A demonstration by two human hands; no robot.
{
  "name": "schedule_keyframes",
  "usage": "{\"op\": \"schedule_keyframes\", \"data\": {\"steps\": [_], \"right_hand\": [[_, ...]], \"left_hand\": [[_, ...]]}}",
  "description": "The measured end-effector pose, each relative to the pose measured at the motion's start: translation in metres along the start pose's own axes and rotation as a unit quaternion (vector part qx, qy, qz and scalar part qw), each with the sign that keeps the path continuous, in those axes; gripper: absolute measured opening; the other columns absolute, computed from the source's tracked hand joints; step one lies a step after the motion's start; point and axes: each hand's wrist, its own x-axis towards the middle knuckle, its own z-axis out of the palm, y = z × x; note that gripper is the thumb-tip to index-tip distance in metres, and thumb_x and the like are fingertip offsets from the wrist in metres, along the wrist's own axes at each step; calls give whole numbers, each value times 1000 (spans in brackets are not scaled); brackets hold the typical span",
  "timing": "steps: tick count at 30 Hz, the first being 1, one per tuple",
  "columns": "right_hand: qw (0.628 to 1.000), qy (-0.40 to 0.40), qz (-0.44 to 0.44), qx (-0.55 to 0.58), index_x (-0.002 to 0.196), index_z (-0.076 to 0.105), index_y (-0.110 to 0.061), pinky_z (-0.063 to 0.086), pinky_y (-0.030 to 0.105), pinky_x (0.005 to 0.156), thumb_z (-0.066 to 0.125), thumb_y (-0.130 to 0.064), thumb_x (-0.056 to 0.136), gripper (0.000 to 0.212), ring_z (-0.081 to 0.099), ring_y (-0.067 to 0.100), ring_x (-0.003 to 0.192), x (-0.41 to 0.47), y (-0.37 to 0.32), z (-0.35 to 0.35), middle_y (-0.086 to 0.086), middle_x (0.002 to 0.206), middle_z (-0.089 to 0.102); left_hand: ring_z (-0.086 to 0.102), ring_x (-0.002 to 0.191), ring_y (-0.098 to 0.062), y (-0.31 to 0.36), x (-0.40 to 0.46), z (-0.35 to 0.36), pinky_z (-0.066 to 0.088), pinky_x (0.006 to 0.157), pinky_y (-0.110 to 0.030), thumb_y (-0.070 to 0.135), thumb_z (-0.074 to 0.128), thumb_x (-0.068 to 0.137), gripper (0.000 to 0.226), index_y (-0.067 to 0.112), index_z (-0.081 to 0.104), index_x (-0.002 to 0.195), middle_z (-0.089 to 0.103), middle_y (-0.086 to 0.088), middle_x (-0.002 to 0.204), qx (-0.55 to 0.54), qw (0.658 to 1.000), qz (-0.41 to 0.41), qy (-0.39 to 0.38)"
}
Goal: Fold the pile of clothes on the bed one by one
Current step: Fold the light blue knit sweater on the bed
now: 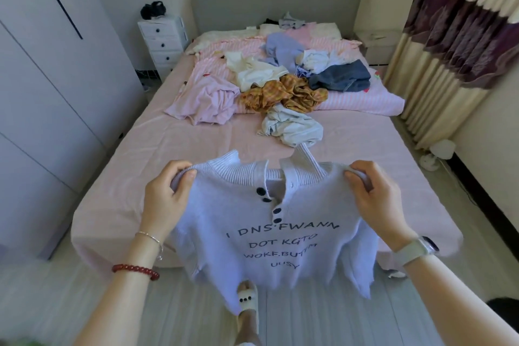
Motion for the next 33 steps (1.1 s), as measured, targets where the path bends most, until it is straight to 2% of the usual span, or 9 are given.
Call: {"op": "schedule_keyframes", "data": {"steps": [6,11,13,17,21,25,27,30,33], "right_hand": [[1000,-21,-10,-20,91,63,-8,43,31,61,54,-22,87,17,58,29,65,80,18,86,0,80,62],[997,-62,-3,-56,96,63,-7,43,34,60,53,-26,90,22,60,31,72,192,51,209,8,84,65],[994,-84,16,-74,100,62,-7,39,31,63,54,-22,93,19,61,31,82,236,70,263,8,94,66],[982,-144,59,-103,103,58,-8,43,36,66,48,-24,96,21,58,30,89,303,121,371,9,101,62],[964,-205,67,-153,103,57,-7,41,34,60,45,-25,97,22,57,31,82,322,178,461,11,99,60],[950,-225,96,-194,102,55,-7,35,31,60,43,-23,97,21,55,30,86,327,223,519,10,98,58],[932,-255,94,-239,105,55,-7,37,33,68,41,-18,96,20,55,31,93,325,239,538,11,100,59],[892,-345,91,-278,123,48,-10,39,40,90,40,-16,93,31,50,32,110,329,254,563,11,115,56],[880,-408,123,-209,128,46,-7,45,42,88,38,-21,96,35,50,33,107,339,251,576,15,111,58]], "left_hand": [[52,73,16,-73,86,37,35,68,0,6,58,89,22,26,55,82,58,36,78,14,999,-44,-3],[50,68,1,-168,207,89,38,66,-13,11,55,91,5,15,58,88,59,23,71,49,992,-111,-10],[48,69,-11,-207,254,114,36,68,-24,14,54,92,6,11,59,91,55,15,68,83,988,-128,-32],[52,76,-28,-297,331,177,32,65,-27,18,50,94,16,6,58,99,57,-3,77,149,971,-168,-86],[56,85,-33,-385,366,245,34,66,-29,20,48,95,19,7,57,105,65,-14,91,175,953,-204,-141],[55,84,-32,-451,376,297,38,69,-32,16,45,95,17,7,55,104,61,-10,87,176,937,-237,-185],[53,85,-27,-477,378,315,39,73,-30,17,47,91,14,9,57,98,58,-5,87,172,914,-280,-238],[46,75,-23,-500,394,336,32,62,-28,46,54,85,34,13,56,78,53,-5,75,136,856,-376,-328],[41,71,-21,-497,409,343,29,61,-30,55,52,87,44,12,55,79,46,-6,75,59,828,-435,-347]]}}
